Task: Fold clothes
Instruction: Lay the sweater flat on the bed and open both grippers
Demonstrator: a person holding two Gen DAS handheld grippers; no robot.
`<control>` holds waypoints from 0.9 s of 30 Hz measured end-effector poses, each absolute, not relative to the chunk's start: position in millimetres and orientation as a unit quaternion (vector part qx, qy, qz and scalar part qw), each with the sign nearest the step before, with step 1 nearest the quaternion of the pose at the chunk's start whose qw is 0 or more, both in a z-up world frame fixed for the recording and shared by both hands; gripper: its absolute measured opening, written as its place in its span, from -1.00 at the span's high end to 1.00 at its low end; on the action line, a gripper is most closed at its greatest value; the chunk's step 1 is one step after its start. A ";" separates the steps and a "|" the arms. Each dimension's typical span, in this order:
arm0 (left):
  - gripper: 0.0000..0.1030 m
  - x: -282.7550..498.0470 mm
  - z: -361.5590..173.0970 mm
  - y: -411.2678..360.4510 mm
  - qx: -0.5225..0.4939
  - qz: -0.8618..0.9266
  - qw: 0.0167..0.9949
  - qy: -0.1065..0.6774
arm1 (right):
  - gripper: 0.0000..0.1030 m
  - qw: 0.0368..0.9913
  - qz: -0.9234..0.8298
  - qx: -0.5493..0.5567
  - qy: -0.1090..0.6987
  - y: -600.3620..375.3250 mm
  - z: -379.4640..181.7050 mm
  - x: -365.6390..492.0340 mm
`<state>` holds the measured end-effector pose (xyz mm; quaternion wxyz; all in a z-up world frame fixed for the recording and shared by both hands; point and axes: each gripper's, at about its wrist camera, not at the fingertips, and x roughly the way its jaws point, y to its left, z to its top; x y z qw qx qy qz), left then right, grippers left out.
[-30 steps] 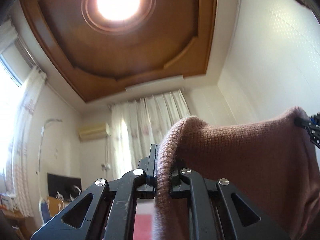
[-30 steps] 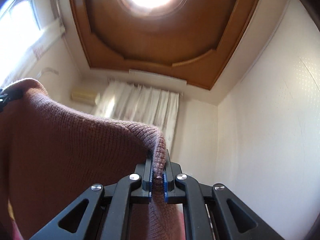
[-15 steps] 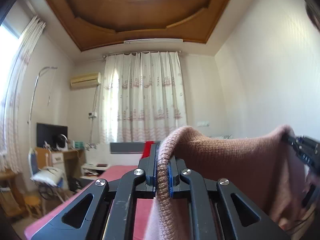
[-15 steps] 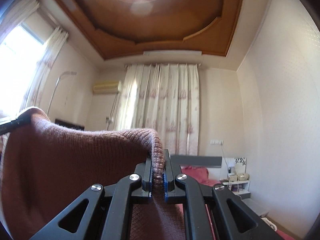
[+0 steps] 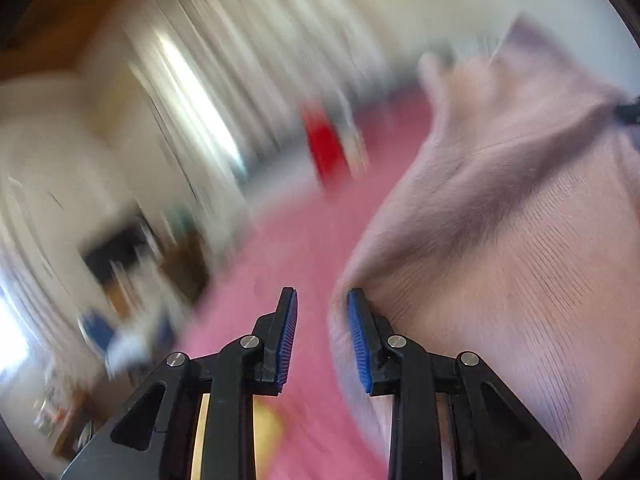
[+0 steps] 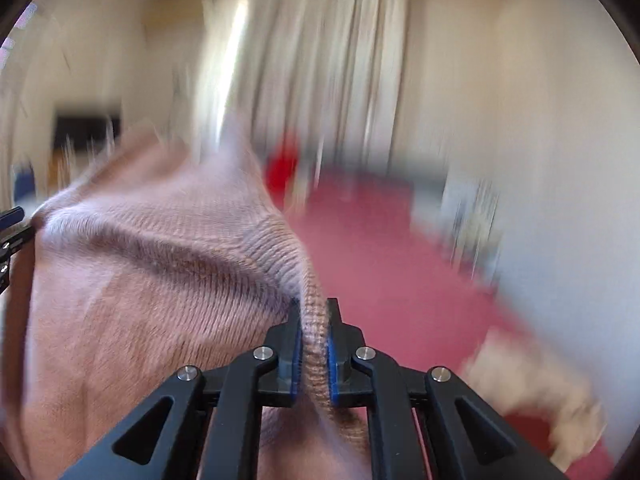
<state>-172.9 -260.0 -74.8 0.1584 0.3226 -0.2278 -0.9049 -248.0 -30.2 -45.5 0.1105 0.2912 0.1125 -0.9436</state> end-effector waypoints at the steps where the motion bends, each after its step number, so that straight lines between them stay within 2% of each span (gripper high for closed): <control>1: 0.47 -186.8 -105.5 -269.9 0.368 -0.892 0.158 -0.208 | 0.85 0.112 -0.922 0.352 0.118 -35.4 -83.6 -276.3; 3: 0.47 -204.5 -153.1 -287.9 0.433 -0.872 0.157 -0.164 | 0.85 0.122 -0.878 0.450 0.107 -38.5 -148.0 -311.1; 5: 0.47 -204.1 -171.3 -299.7 0.434 -0.879 0.153 -0.127 | 0.81 0.122 -0.873 0.464 0.084 -31.8 -174.6 -319.6; 8: 0.47 -200.0 -171.8 -302.0 0.416 -0.888 0.144 -0.130 | 0.52 0.130 -0.890 0.434 0.040 -16.5 -173.2 -318.8; 13: 0.47 -189.4 -155.7 -309.7 0.426 -0.887 0.126 -0.127 | 0.52 0.136 -0.882 0.450 -0.037 13.3 -140.6 -325.1; 16: 0.45 -177.8 -131.3 -329.4 0.424 -0.895 0.112 -0.076 | 0.50 0.149 -0.888 0.417 -0.121 53.7 -101.4 -289.0; 20: 0.03 -106.5 -109.2 -341.2 0.430 -0.901 0.049 0.013 | 0.44 0.157 -0.877 0.408 -0.200 111.9 -75.8 -232.0; 22: -0.02 -65.2 -105.1 -332.6 0.425 -0.905 0.018 0.016 | 0.43 0.161 -0.860 0.430 -0.221 139.0 -80.9 -196.8; 24: -0.19 -27.5 -105.2 -320.2 0.423 -0.906 0.001 0.006 | 0.42 0.162 -0.841 0.457 -0.239 165.0 -86.7 -160.8; 26: -0.49 -1.1 -114.5 -314.9 0.437 -0.900 -0.009 0.006 | 0.42 0.149 -0.826 0.489 -0.238 177.7 -100.9 -118.9; 27: -0.51 11.4 -119.7 -312.7 0.444 -0.896 -0.013 0.006 | 0.41 0.139 -0.819 0.505 -0.232 183.2 -111.6 -99.0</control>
